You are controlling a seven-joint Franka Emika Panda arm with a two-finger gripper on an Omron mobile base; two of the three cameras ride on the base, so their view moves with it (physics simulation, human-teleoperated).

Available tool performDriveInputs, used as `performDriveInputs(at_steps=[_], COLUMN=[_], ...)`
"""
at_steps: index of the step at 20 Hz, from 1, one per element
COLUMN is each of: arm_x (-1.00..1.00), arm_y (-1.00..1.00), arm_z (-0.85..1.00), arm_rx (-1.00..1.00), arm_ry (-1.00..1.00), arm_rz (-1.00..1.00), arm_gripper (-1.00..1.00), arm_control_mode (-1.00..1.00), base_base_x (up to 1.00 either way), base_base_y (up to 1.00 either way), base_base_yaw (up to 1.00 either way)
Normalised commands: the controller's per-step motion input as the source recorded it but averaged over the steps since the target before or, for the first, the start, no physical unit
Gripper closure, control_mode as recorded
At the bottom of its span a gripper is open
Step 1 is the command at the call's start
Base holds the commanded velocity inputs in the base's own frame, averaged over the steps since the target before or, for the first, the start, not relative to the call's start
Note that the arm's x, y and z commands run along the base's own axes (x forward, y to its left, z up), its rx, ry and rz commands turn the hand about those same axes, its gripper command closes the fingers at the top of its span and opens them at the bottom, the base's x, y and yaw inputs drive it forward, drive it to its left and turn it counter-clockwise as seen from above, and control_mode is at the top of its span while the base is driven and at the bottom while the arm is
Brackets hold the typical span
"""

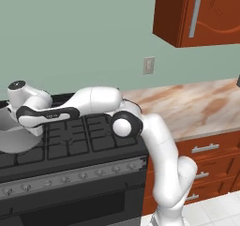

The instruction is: Pick the kettle from the cabinet and place it on a stove burner. Then pick the pot from the counter and place it on another stove burner. Finally, turn both burners on.

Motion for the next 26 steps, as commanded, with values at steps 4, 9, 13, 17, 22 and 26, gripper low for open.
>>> performDriveInputs(at_steps=[4, 9, 13, 17, 22, 26], arm_x=[0.08, 0.02, 0.04, 0.0, 0.0, -0.03], arm_y=[0.1, 0.13, 0.17, 0.05, 0.04, 0.05], arm_z=[-0.06, -0.06, -0.12, -0.17, -0.23, -0.21], arm_rx=[0.0, 0.0, 0.0, 0.0, 0.0, 0.0], arm_ry=[0.04, 0.06, 0.06, 0.01, 0.0, 0.0], arm_rz=[0.0, 0.0, 0.0, 0.0, 0.02, 0.05], arm_gripper=[1.0, 1.0, 1.0, 1.0, 1.0, 1.0], arm_control_mode=[-1.0, -1.0, -1.0, -1.0, -1.0, -1.0], base_base_x=[0.0, 0.0, 0.0, 0.0, 0.0, 0.0], base_base_y=[0.0, 0.0, 0.0, 0.0, 0.0, 0.0], base_base_yaw=[0.0, 0.0, 0.0, 0.0, 0.0, 0.0])
